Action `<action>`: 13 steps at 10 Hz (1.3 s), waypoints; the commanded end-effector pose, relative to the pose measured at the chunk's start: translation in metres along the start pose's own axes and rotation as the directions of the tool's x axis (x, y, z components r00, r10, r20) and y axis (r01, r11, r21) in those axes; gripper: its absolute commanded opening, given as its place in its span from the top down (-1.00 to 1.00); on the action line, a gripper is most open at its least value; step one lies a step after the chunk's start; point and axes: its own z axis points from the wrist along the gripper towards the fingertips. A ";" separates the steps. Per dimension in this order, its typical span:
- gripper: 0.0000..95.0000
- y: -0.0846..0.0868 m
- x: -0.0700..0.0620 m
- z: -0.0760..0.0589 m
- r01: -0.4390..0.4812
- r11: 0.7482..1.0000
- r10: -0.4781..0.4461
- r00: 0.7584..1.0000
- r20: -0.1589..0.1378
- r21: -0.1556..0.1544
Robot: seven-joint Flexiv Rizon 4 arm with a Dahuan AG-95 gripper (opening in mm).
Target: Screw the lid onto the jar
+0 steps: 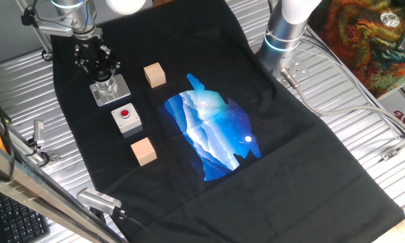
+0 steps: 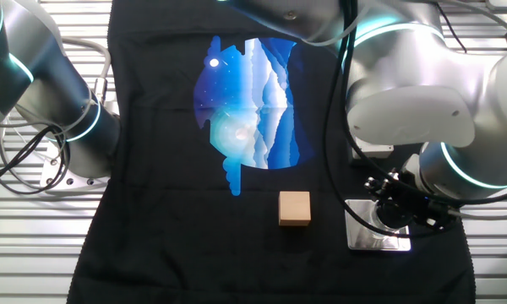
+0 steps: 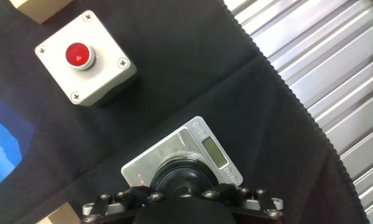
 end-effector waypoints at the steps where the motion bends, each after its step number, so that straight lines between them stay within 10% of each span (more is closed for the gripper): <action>1: -0.60 0.000 0.000 0.001 -0.001 1.000 0.001 1.000 0.001 -0.003; 13: -0.60 -0.001 0.000 0.005 -0.007 1.000 0.007 1.000 -0.002 -0.005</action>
